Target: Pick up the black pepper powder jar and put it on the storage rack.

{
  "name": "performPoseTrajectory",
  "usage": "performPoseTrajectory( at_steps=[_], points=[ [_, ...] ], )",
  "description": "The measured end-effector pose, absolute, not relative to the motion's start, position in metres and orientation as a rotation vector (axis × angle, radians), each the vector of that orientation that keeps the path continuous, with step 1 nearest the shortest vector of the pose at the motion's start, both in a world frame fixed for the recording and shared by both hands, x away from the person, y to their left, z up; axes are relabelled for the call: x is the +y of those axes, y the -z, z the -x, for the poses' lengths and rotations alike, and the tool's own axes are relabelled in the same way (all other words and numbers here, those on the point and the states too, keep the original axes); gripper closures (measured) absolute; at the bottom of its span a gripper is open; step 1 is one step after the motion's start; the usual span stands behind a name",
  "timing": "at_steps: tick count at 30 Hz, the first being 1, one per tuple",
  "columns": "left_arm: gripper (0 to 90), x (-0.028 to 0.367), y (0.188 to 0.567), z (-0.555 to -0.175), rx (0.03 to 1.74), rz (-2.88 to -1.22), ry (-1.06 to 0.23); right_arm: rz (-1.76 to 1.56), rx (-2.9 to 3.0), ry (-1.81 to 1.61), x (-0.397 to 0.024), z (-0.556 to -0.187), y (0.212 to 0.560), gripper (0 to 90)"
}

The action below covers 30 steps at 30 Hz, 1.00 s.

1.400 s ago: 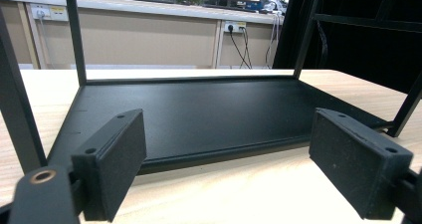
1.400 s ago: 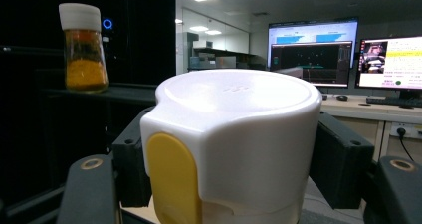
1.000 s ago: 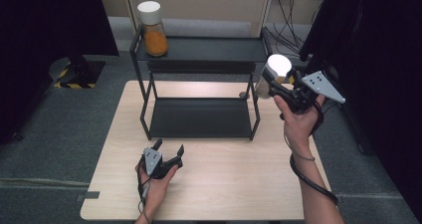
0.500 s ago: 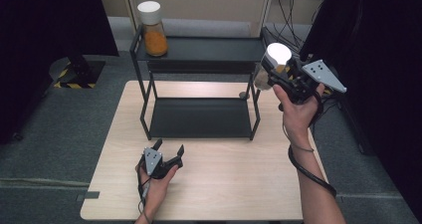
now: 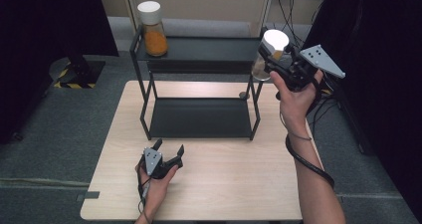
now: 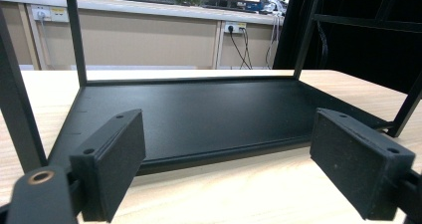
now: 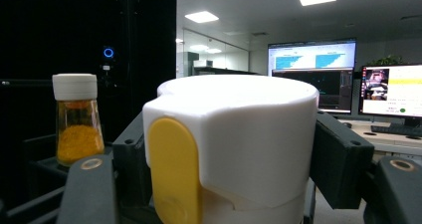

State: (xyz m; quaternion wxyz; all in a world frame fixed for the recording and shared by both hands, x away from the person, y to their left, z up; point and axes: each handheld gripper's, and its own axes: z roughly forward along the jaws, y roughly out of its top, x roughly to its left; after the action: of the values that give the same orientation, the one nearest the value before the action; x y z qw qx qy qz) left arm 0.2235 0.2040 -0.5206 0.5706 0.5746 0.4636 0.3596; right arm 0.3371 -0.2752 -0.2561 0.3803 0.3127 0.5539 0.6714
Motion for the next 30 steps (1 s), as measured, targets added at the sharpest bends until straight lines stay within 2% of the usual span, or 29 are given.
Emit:
performPoseTrajectory(
  at_steps=[30],
  points=[
    [13.0, 0.205, 0.520, -0.224, 1.085, -1.352, -0.842, -0.885, 1.445, -1.663, -0.246, -0.390, 0.229, 31.0]
  ],
)
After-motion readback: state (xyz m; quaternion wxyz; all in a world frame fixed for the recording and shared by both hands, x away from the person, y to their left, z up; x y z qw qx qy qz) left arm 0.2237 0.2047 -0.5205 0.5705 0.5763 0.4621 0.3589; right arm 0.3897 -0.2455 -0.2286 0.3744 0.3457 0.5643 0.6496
